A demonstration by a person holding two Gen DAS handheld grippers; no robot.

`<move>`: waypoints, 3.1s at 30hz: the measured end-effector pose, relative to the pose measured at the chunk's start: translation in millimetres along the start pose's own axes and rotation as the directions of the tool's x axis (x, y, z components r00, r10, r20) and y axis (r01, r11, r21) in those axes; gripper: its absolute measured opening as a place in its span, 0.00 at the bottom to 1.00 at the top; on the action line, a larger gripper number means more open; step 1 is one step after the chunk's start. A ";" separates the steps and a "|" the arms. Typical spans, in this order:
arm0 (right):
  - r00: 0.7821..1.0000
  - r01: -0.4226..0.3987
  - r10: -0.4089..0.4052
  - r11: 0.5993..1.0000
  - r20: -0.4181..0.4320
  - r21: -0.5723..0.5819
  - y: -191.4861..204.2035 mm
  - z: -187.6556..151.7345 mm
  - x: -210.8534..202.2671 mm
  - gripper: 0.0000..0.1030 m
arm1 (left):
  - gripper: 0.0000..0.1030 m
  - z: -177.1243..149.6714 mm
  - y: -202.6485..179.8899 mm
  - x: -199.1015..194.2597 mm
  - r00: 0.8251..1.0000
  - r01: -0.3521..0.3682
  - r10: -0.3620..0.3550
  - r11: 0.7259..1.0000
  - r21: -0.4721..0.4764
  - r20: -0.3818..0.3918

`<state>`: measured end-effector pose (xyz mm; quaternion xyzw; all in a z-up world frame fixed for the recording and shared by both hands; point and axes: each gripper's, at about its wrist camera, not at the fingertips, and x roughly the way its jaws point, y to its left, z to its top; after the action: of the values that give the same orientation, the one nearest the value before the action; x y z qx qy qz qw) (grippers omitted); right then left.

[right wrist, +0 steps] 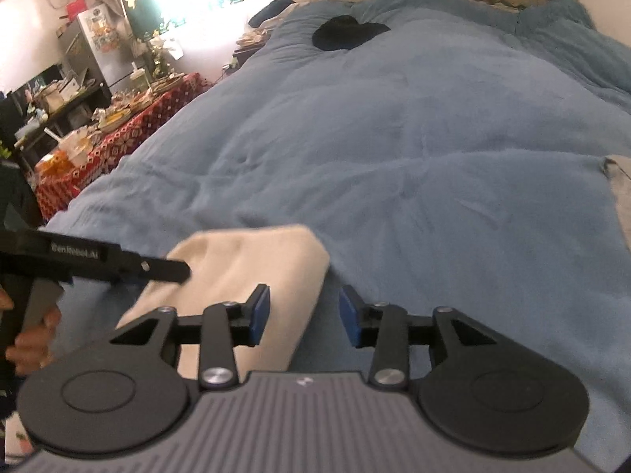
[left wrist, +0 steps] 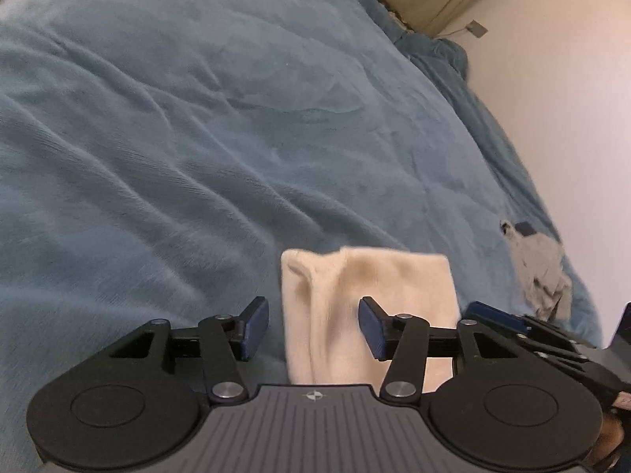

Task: Fold clothes

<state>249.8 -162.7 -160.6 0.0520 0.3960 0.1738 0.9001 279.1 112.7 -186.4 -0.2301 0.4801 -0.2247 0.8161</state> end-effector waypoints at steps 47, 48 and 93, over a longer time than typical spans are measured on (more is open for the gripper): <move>0.998 -0.064 0.059 0.956 -0.027 -0.286 83.7 -41.7 -8.7 0.15 | 0.19 -41.8 -50.9 -21.4 0.994 -0.089 0.065 0.942 0.325 0.082; 0.998 -0.060 0.056 0.957 -0.024 -0.285 83.4 -39.0 -5.9 0.15 | 0.19 -36.8 -50.7 -18.2 0.995 -0.080 0.058 0.945 0.316 0.080; 1.000 -0.028 0.029 0.984 0.002 -0.177 83.2 -97.2 -92.3 0.33 | 0.45 -110.9 -36.6 -86.8 0.993 -0.070 0.051 0.981 0.179 0.107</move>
<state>98.4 -121.9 -143.4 -0.0222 0.3763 0.2210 0.8995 137.3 116.9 -153.7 -0.1507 0.4222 -0.2309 0.8636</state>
